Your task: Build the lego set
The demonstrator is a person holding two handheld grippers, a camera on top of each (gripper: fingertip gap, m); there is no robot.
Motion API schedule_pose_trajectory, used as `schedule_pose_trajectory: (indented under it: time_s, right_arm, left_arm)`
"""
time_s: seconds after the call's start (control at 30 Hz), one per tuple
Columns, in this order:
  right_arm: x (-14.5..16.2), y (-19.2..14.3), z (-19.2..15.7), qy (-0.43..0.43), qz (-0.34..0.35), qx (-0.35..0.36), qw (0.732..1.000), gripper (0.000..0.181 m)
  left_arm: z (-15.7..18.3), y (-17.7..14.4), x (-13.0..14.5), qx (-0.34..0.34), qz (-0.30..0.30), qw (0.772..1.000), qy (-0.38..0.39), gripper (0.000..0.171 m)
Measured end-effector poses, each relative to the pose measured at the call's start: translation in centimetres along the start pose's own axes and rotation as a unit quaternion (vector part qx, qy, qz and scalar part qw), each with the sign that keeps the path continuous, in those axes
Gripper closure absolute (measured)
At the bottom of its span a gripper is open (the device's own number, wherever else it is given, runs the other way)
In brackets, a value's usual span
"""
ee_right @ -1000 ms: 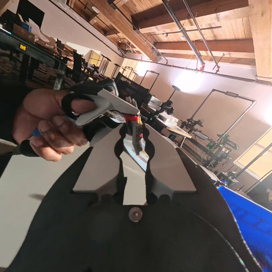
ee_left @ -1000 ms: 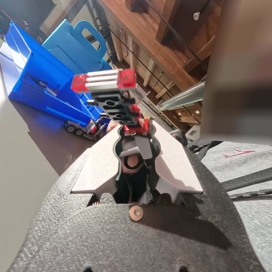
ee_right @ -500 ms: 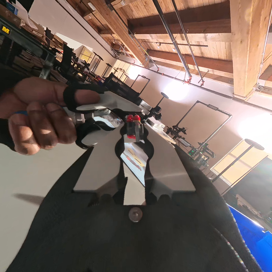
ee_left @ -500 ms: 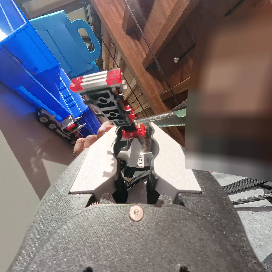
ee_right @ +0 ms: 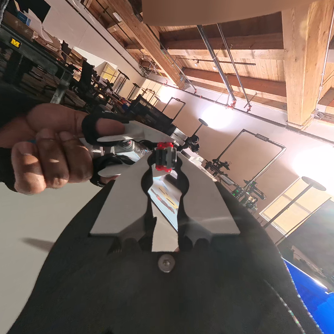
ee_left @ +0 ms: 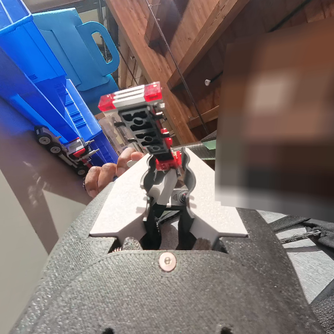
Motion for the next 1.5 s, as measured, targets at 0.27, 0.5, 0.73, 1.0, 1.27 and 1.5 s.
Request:
schedule_pose_trajectory:
  time_s: [0.27, 0.5, 0.73, 1.0, 1.27, 1.5]
  right_arm:
    - [0.0, 0.0, 0.1, 0.008, 0.001, 0.002, 1.000, 0.159]
    - [1.0, 0.0, 1.5, 0.131, -0.005, 0.007, 0.991, 0.159]
    - [1.2, -0.4, 2.1, 0.138, 0.006, 0.028, 0.990, 0.160]
    - [1.0, -0.1, 1.2, 0.105, 0.003, 0.017, 0.994, 0.159]
    - [1.1, 0.1, 0.9, 0.097, 0.001, 0.012, 0.995, 0.160]
    - [1.1, 0.1, 1.0, 0.097, 0.000, 0.014, 0.995, 0.160]
  left_arm:
    - [0.2, 0.1, 0.0, -0.010, -0.003, 0.999, 0.038, 0.141]
    - [0.4, 1.4, -0.8, -0.050, 0.020, 0.996, 0.071, 0.140]
    - [0.8, 2.4, -0.7, -0.054, 0.021, 0.995, 0.081, 0.136]
    - [0.7, 1.5, -0.6, -0.058, 0.021, 0.997, 0.056, 0.141]
    - [0.3, 0.7, -0.7, -0.065, 0.012, 0.997, 0.039, 0.138]
    - [0.0, 0.4, -0.6, -0.044, 0.017, 0.999, -0.005, 0.137]
Point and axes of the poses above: each gripper's, where its closed fingertips meet, y out along the fingers, x out of its underside, z = x × y across the jaws, the point moved 5 cm from there along -y, back along the fingers, and after that the axes turned 7 degrees about -y, right-handed, at the moved point
